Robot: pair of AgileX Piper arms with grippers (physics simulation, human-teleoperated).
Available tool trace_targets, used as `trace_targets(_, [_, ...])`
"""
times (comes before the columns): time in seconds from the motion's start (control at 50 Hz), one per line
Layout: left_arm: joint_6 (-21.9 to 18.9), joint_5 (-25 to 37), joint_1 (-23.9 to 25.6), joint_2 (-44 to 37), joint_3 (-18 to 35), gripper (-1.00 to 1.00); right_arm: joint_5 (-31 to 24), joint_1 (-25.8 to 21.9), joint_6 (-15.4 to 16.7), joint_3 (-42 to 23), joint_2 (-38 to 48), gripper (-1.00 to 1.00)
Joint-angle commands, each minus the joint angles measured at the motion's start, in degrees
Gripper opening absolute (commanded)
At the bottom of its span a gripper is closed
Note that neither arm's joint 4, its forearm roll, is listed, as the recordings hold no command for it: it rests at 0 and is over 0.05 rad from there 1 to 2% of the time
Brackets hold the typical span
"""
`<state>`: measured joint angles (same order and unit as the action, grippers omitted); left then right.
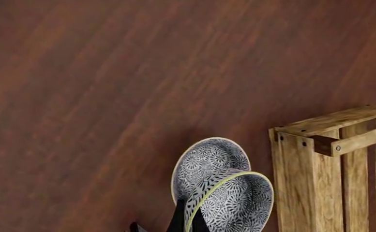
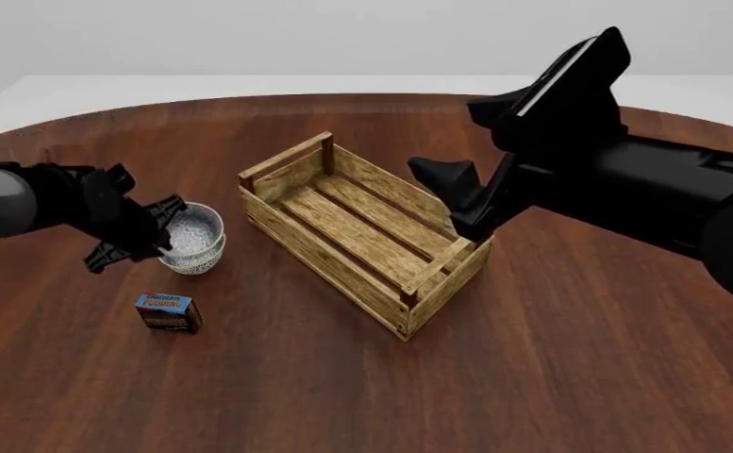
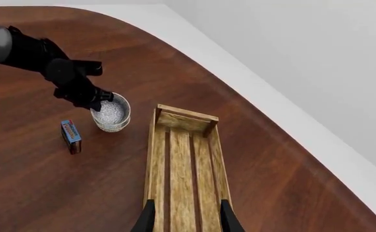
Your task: Stack the right bowl on the left bowl and place them in the tray.
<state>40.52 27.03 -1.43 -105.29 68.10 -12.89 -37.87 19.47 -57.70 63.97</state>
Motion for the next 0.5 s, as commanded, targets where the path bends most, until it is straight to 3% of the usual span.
trace_targets(0.02, [-1.03,0.99,0.40,0.21,1.46,-1.00,-0.06,0.08,0.07,0.09,-0.23,1.00])
trace_targets(0.24, [-1.48,1.01,0.17,-0.32,1.55,-1.00,-0.12,0.12,0.05,0.13,-0.39,1.00])
trace_targets(0.26, [-1.49,1.07,0.14,-0.32,1.57,1.00,-0.11,0.12,0.05,0.13,-0.40,1.00])
trace_targets(0.5, [-1.23,2.77,0.69,2.14,2.11,1.00,-0.18,0.09,0.11,0.19,-0.57,1.00])
